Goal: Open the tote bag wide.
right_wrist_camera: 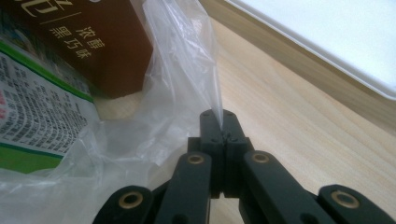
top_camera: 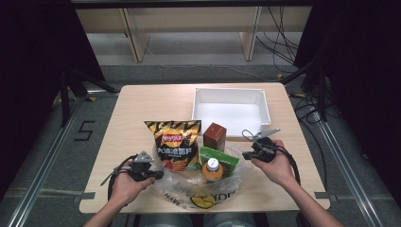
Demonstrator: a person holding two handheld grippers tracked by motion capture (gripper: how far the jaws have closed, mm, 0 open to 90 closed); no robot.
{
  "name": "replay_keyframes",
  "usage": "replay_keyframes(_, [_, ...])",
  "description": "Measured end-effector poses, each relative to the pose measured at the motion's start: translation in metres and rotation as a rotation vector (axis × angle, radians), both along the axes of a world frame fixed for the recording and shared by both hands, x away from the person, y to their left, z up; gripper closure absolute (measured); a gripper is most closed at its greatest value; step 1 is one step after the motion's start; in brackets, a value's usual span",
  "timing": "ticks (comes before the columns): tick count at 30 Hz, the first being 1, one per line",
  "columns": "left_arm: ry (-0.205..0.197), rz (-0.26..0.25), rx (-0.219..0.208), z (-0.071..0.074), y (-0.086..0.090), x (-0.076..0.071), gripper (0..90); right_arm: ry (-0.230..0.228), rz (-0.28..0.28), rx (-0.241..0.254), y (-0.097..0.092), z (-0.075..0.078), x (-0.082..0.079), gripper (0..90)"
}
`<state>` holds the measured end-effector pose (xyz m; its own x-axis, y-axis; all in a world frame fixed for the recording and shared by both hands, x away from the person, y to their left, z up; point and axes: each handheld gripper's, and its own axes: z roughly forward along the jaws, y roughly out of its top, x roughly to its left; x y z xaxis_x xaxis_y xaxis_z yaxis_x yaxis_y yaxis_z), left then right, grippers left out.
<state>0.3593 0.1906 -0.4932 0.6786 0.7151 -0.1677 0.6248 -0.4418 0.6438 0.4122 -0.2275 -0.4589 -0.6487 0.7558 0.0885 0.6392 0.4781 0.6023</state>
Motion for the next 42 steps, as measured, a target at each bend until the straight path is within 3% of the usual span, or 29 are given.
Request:
replay_keyframes(2, [0.008,0.008,0.005,-0.001,0.000,0.000,89.5,-0.022,0.001,-0.009,0.000,-0.004,0.001,90.0])
replay_keyframes(6, [0.007,0.001,0.021,-0.003,0.001,0.001,89.5,0.025,-0.008,-0.015,-0.001,-0.005,0.002,90.0])
replay_keyframes(11, [0.014,0.002,0.035,-0.004,0.002,0.001,89.5,0.011,-0.003,-0.024,-0.002,-0.009,0.004,90.0])
replay_keyframes(14, [0.013,0.004,0.034,-0.004,0.003,0.000,89.4,0.036,-0.009,-0.023,-0.001,-0.008,0.004,90.0])
replay_keyframes(17, [0.023,0.028,0.035,-0.005,0.005,0.000,89.5,0.011,-0.001,-0.024,-0.002,-0.010,0.004,90.0])
replay_keyframes(21, [0.036,0.072,0.020,-0.002,0.012,0.001,89.5,0.033,-0.015,-0.022,-0.002,-0.008,0.003,90.0])
replay_keyframes(23, [0.036,0.055,0.018,-0.003,0.014,0.001,89.5,0.026,-0.004,-0.021,-0.002,-0.007,0.003,90.0])
replay_keyframes(24, [0.037,0.071,0.012,-0.005,0.012,0.000,89.5,0.024,-0.003,-0.022,-0.002,-0.008,0.003,90.0])
replay_keyframes(25, [0.053,0.042,0.038,-0.004,0.013,0.000,89.5,0.020,-0.005,-0.027,-0.003,-0.009,0.004,90.0])
replay_keyframes(28, [0.052,0.039,0.051,-0.006,0.010,-0.001,89.5,0.015,-0.007,-0.027,-0.002,-0.008,0.004,90.0])
replay_keyframes(30, [0.044,0.032,0.050,-0.005,0.010,-0.001,89.3,-0.017,-0.006,-0.002,-0.003,-0.006,0.004,86.8])
replay_keyframes(31, [0.044,0.036,0.039,-0.004,0.009,-0.003,88.9,-0.011,-0.027,0.015,-0.003,-0.003,0.004,83.2])
replay_keyframes(32, [0.033,0.031,0.039,-0.004,0.008,-0.003,88.4,-0.042,-0.020,0.022,-0.005,0.000,0.004,79.3])
replay_keyframes(36, [0.025,0.023,0.034,-0.002,0.005,-0.005,87.0,-0.073,-0.057,0.116,-0.007,0.026,0.001,67.8])
replay_keyframes(37, [0.020,0.017,0.040,-0.002,0.005,-0.005,86.8,-0.127,-0.047,0.132,-0.007,0.031,0.002,65.2])
replay_keyframes(39, [0.018,0.021,0.038,-0.002,0.005,-0.005,86.4,-0.153,-0.028,0.148,-0.008,0.048,0.002,59.7])
replay_keyframes(41, [0.016,0.020,0.031,-0.002,0.005,-0.005,85.9,-0.199,-0.044,0.191,-0.006,0.061,0.002,55.5])
replay_keyframes(42, [0.019,0.017,0.027,-0.002,0.005,-0.006,85.6,-0.199,-0.050,0.228,-0.004,0.067,0.000,54.3])
